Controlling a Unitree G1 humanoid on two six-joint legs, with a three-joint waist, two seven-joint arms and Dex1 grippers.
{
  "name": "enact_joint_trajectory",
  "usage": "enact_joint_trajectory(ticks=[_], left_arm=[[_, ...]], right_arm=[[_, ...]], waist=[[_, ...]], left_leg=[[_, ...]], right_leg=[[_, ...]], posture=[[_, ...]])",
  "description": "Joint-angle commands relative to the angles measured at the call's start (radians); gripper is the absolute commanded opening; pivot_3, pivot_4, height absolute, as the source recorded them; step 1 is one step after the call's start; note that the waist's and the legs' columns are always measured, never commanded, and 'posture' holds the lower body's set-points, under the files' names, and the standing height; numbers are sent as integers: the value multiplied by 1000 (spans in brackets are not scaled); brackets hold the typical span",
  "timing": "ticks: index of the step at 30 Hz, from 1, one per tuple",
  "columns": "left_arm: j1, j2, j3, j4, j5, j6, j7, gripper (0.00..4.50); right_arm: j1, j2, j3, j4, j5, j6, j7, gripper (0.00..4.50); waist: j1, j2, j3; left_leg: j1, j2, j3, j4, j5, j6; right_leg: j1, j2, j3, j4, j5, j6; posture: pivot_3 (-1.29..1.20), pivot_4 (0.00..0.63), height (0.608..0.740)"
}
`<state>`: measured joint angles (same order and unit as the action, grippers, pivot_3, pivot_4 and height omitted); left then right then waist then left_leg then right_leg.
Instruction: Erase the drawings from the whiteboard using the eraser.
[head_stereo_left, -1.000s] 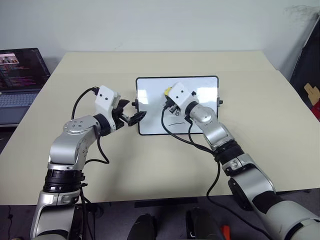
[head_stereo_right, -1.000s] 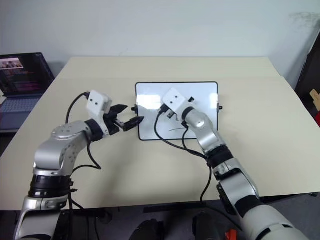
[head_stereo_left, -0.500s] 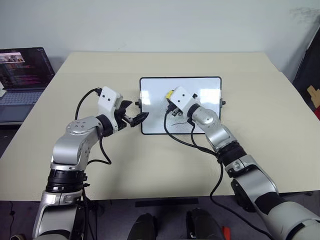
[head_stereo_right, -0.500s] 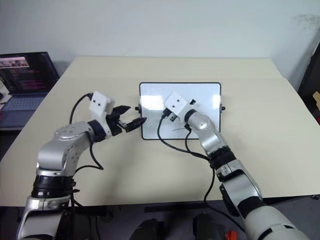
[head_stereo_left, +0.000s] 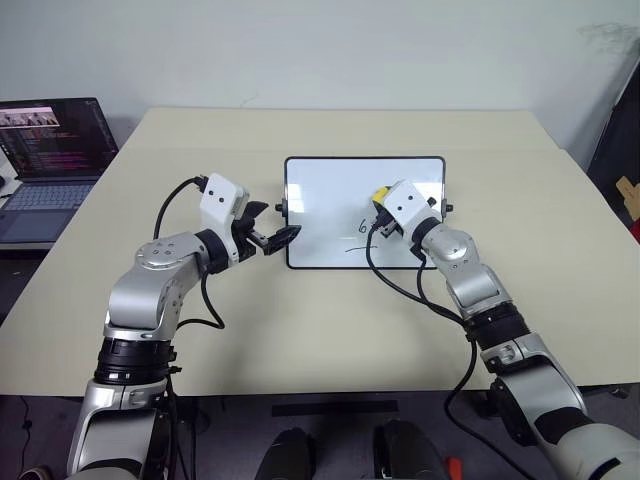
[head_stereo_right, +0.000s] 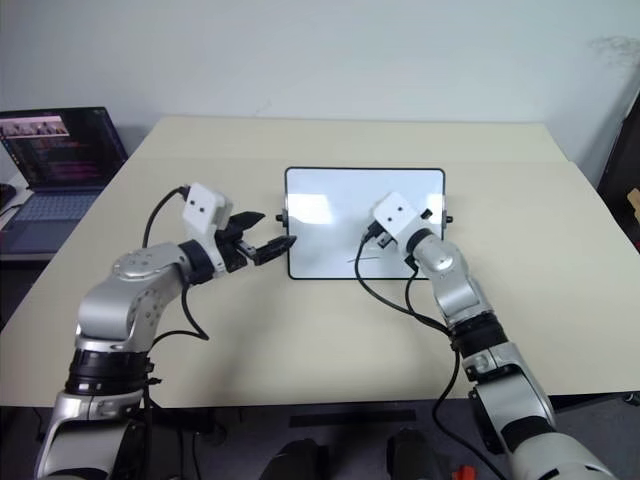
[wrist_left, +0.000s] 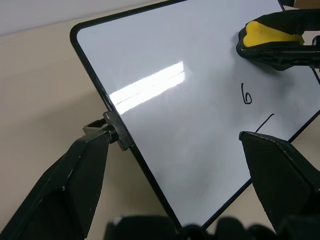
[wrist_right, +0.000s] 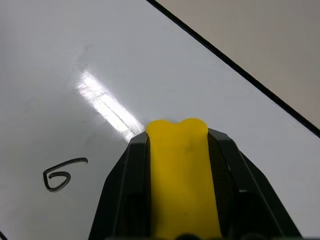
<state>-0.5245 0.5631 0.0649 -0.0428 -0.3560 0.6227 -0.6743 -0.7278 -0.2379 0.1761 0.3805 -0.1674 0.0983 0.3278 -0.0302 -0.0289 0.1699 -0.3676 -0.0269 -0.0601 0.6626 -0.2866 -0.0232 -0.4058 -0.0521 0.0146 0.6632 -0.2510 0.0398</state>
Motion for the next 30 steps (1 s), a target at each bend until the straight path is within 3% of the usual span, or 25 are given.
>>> enact_joint_trajectory(ticks=[1,7,13,18,25,30], left_arm=[[-12,14,2,-40,-16,-26,-41,4500],[55,71,-32,-93,-22,-65,-178,4500],[84,93,-51,-92,-5,-74,-219,4500],[71,90,-48,-69,-6,-69,-215,4500],[68,96,-56,-68,-4,-67,-227,4500],[79,104,-44,-74,-6,-61,-228,4500]], right_arm=[[16,40,-49,-167,110,16,44,1174],[132,-21,-24,-389,106,49,105,1174],[218,-72,48,-432,20,10,107,1174],[176,-39,52,-361,-17,-5,47,1174],[44,6,60,-110,-76,-69,-44,1174],[33,18,100,12,-115,-78,-39,1174]], waist=[[-2,0,1],[-2,1,1],[-1,1,1],[-4,1,1],[-3,1,2],[-4,1,1]], left_leg=[[0,0,0,0,0,0],[-4,2,2,-1,0,-1],[-6,2,1,-1,-1,0],[-6,2,2,0,-1,0],[-6,2,2,0,-1,0],[-6,2,3,-1,-1,0]], right_leg=[[-1,0,0,0,0,0],[-5,1,1,-3,-1,0],[-6,1,1,-4,-1,0],[-6,1,1,-2,-1,0],[-6,1,1,-2,-1,0],[-7,1,1,-3,-1,0]], posture=[[0,150,740],[0,150,740],[0,150,740],[0,150,740],[0,150,740],[0,150,740]])
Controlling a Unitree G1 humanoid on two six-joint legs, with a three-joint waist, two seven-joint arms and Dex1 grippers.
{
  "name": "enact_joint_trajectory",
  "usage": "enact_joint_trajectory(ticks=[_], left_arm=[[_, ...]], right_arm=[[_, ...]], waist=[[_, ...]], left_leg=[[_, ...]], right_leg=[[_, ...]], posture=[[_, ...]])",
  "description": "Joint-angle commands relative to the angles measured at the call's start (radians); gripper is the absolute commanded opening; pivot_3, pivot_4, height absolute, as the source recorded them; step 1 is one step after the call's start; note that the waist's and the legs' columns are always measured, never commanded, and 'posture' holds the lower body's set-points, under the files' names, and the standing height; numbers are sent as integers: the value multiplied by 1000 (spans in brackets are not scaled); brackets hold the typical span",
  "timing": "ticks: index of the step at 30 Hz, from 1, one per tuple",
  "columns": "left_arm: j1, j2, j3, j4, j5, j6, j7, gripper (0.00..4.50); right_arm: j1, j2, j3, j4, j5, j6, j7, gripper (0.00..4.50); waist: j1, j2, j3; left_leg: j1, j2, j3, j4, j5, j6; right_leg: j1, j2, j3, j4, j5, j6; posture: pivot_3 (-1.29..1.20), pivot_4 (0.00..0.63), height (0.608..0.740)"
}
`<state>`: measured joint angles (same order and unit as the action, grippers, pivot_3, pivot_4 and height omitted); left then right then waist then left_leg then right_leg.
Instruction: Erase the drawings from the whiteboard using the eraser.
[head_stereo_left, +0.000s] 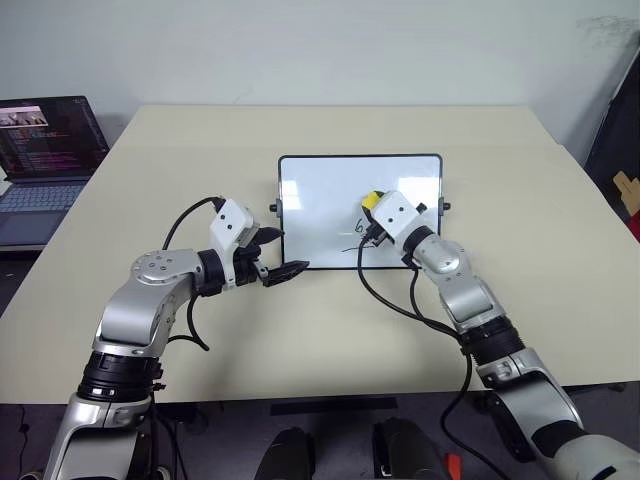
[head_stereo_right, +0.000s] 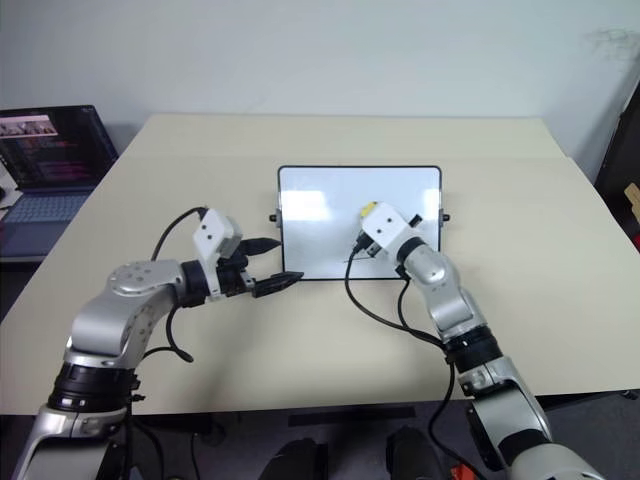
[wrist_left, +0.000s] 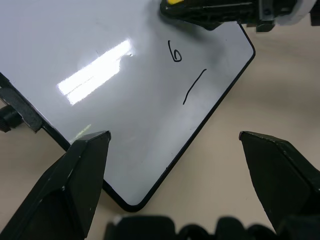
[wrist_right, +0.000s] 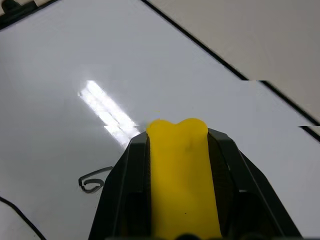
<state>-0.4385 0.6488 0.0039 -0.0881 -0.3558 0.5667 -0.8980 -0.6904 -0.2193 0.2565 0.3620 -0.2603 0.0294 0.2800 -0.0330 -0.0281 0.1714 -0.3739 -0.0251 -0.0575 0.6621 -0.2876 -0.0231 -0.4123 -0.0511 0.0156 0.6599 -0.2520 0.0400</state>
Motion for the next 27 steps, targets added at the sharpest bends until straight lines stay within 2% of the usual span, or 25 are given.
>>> enact_joint_trajectory(ticks=[1,9,21,27], left_arm=[[-4,20,20,-30,-7,-5,-2,4500],[-30,21,42,61,33,3,80,4500],[-34,9,36,83,27,-2,93,4500],[-23,6,35,68,20,4,87,4500]], right_arm=[[6,-4,33,37,-30,-10,20,1174],[64,-39,130,31,-96,-5,111,1174],[-51,-44,39,29,-118,-19,-42,1174],[-15,-71,68,32,-118,-26,21,1174]], waist=[[-2,0,0],[-3,0,-1],[0,0,0],[0,0,0]], left_leg=[[0,0,0,0,0,0],[10,0,1,0,0,1],[10,1,0,1,1,1],[8,2,0,-1,0,0]], right_leg=[[0,0,0,0,0,0],[8,2,1,3,0,0],[7,5,2,5,1,-1],[6,2,2,1,0,-1]], posture=[[0,150,740],[0,150,740],[0,150,740],[0,150,740]])
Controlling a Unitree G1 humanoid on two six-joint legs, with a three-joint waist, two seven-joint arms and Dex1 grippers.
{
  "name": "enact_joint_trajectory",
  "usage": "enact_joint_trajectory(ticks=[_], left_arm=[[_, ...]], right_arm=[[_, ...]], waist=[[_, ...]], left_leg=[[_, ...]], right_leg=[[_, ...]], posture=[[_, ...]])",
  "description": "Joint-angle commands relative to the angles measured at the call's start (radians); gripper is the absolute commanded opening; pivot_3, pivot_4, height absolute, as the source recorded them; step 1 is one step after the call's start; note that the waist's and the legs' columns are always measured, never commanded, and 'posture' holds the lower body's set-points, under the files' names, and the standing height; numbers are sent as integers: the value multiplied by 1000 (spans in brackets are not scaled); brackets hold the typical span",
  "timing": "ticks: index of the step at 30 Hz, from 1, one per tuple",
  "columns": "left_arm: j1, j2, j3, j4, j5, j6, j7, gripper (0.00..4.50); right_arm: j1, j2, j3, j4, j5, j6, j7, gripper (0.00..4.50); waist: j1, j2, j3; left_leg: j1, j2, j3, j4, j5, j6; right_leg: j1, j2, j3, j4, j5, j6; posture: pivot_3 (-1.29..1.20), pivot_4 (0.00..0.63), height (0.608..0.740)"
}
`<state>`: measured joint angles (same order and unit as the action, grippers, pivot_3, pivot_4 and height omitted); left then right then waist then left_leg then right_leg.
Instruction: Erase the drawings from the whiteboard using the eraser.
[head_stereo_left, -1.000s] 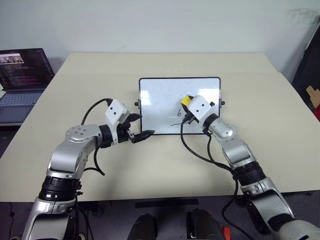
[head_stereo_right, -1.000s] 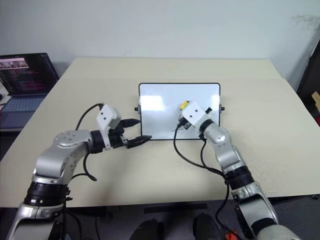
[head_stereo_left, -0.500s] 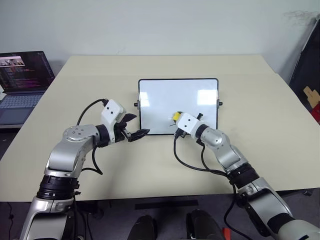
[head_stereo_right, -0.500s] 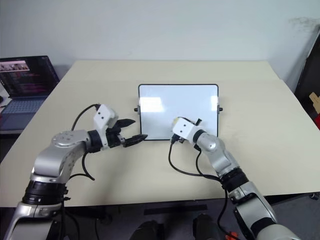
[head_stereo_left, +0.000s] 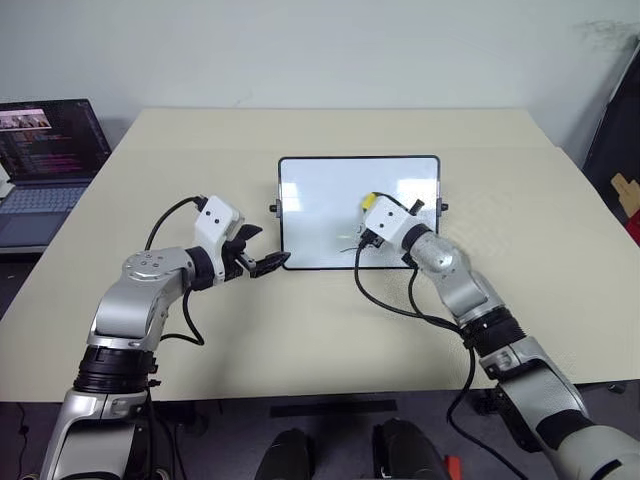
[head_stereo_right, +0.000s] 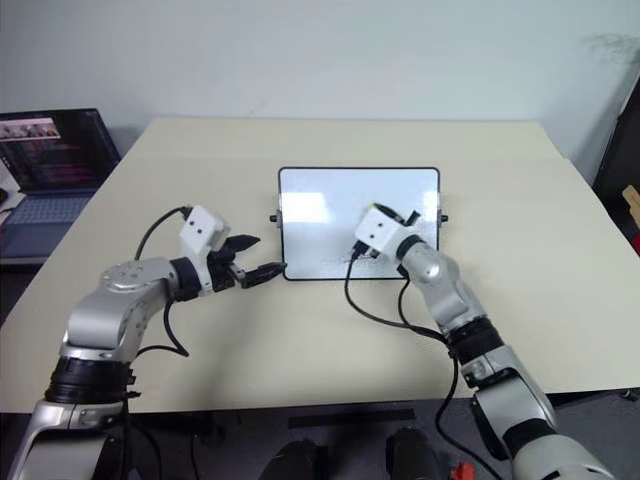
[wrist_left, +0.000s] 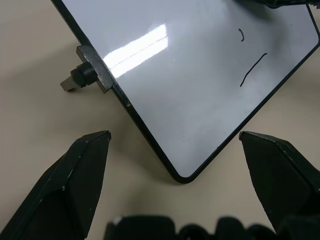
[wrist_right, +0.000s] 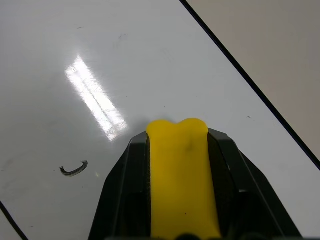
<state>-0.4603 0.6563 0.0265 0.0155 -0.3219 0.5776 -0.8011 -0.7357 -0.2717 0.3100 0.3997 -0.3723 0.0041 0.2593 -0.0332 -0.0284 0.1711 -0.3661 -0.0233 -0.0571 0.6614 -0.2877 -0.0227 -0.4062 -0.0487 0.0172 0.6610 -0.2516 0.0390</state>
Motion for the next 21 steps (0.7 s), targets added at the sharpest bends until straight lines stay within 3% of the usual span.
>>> enact_joint_trajectory(ticks=[1,10,21], left_arm=[[-1,-2,12,-37,-14,-7,-11,4500],[-11,-9,6,-28,-11,-9,-15,4500],[-7,-16,1,-31,-9,-10,-21,4500]], right_arm=[[47,-20,28,-15,-8,-3,62,1174],[124,6,96,-70,-23,18,139,1174],[30,44,-7,-93,13,13,5,1174]], waist=[[0,0,0],[-7,0,0],[-3,0,0]], left_leg=[[0,0,0,0,0,0],[2,0,0,1,0,0],[1,0,0,1,0,0]], right_leg=[[0,0,0,0,0,0],[1,0,0,2,0,0],[1,0,0,2,0,0]], posture=[[0,150,740],[0,150,740],[0,150,740]])
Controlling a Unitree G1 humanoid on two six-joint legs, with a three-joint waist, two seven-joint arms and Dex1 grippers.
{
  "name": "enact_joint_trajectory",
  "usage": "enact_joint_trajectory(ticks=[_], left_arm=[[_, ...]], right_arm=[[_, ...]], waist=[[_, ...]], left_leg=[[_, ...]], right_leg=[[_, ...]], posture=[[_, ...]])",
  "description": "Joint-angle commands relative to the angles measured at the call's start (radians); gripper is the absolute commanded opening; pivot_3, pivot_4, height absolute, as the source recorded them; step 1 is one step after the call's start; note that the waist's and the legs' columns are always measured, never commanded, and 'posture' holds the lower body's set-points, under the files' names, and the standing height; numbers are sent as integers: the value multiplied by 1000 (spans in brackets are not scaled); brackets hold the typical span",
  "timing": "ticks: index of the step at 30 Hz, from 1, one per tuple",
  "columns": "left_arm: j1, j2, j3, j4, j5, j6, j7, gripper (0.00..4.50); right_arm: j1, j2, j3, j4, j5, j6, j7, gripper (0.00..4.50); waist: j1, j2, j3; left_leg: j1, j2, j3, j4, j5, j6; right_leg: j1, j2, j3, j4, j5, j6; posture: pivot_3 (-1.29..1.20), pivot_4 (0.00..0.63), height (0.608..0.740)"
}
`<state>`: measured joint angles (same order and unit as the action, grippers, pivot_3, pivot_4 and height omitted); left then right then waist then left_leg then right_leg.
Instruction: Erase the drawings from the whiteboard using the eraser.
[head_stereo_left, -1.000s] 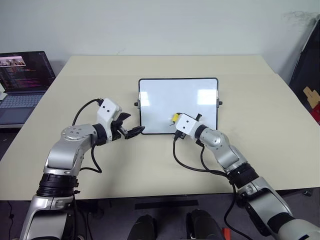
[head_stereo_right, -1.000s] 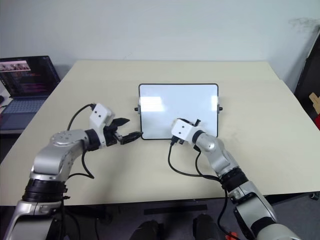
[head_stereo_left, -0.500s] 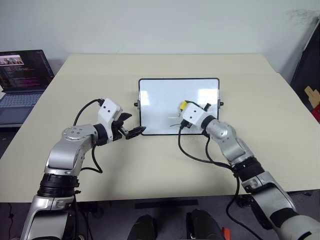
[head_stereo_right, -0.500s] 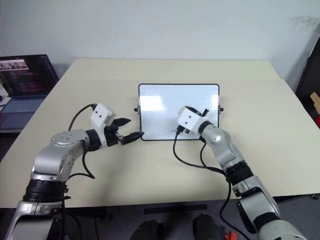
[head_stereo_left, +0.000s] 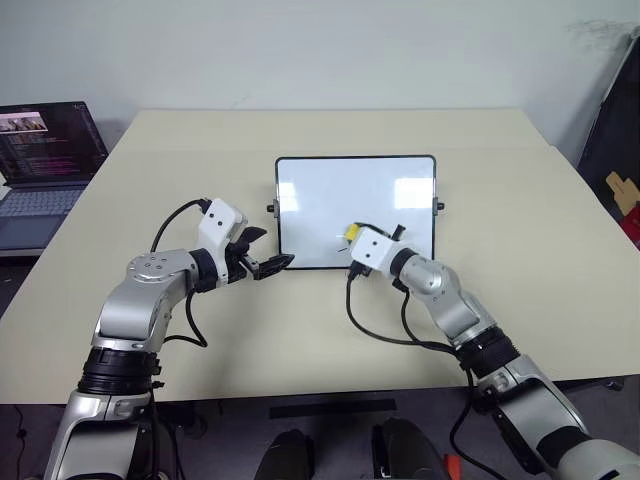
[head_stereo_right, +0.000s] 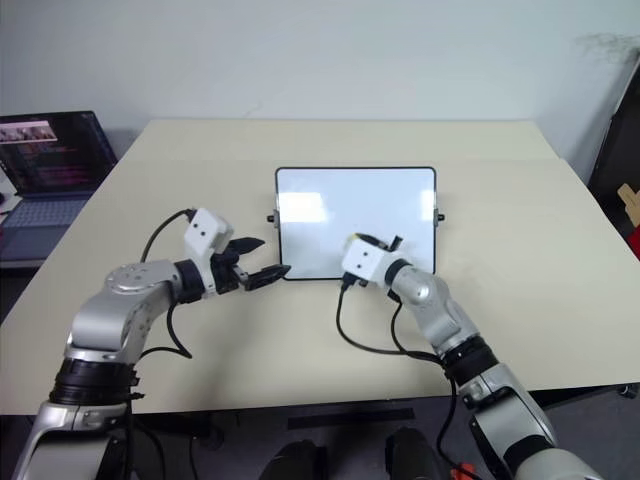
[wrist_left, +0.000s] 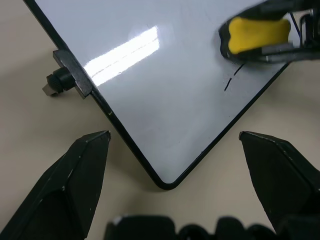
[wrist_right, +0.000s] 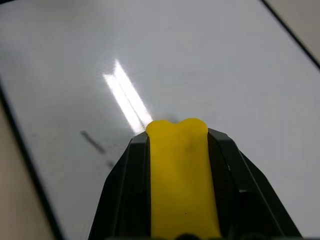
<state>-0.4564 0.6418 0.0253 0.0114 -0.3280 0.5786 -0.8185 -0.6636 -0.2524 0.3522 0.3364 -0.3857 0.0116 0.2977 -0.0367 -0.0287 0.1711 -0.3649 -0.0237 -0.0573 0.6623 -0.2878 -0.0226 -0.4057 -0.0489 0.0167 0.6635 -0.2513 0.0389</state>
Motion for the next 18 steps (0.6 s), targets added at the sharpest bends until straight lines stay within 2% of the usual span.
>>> enact_joint_trajectory(ticks=[1,11,18], left_arm=[[-9,-3,1,-29,-3,-11,-4,4500],[-2,-10,-2,-38,-4,-10,-4,4500],[11,-9,1,-52,-8,-7,1,4500]], right_arm=[[-53,37,-58,-34,35,11,-38,1174],[-98,110,-29,64,36,64,24,1174],[-44,79,-88,46,76,86,32,1174]], waist=[[0,0,0],[-3,0,0],[-2,0,0]], left_leg=[[0,0,0,0,0,0],[-6,0,0,-1,0,0],[-5,0,0,-1,0,0]], right_leg=[[-1,0,0,0,0,0],[-5,-1,0,-4,-1,0],[-5,-1,0,-2,0,0]], posture=[[0,150,740],[0,150,740],[0,150,740]])
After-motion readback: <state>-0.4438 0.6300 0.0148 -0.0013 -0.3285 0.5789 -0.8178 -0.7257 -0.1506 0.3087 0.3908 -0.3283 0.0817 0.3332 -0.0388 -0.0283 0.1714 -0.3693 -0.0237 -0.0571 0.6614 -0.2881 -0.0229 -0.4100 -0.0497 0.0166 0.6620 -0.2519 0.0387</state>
